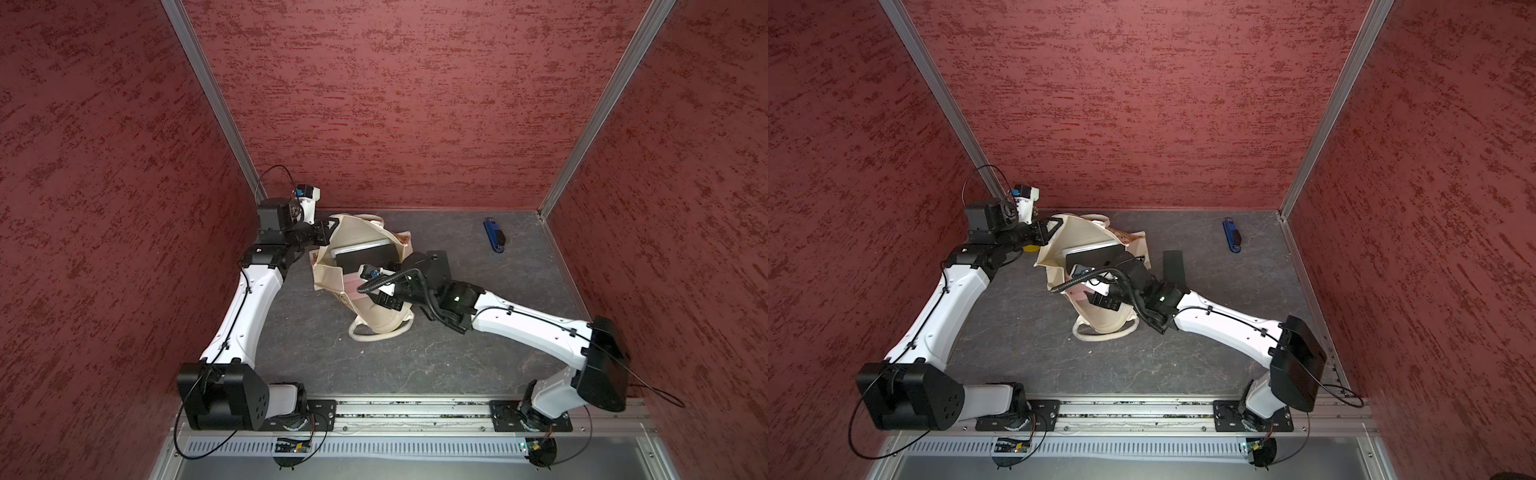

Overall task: Take out the pencil case from the canvas bag
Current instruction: Pick up the pencil case from the canvas bag.

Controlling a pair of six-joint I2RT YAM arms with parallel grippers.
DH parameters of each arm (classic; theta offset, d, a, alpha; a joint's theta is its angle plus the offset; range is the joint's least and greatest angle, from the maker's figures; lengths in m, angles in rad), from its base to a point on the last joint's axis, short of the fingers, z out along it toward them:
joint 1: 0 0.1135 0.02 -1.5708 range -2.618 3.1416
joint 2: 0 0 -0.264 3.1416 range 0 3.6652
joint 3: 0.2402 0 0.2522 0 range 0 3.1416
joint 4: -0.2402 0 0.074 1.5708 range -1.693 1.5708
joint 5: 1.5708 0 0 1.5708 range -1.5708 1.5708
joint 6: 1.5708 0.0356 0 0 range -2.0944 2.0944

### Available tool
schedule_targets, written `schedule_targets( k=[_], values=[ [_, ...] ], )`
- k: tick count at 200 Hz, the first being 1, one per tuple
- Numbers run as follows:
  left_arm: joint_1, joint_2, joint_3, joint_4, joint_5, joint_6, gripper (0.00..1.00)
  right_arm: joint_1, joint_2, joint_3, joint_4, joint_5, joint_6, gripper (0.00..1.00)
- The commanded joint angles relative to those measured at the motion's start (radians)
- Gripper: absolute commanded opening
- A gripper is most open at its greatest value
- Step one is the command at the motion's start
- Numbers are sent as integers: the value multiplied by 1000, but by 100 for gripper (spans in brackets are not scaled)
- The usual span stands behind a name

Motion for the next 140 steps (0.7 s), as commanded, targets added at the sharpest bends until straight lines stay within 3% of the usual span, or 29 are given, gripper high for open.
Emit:
schedule_targets(
  k=[1,66,103,140],
  values=[
    [11,16,-2,11,5,-20,0,20,61,51,-124,120,-49,65],
    [-15,8,2,2,6,-9,0,29,190,144,-159,233,8,66],
    [-30,38,20,1,66,-33,0,41,210,105,-89,250,76,66],
    [-25,64,35,2,109,-62,0,51,229,139,-119,278,53,67]
  ],
)
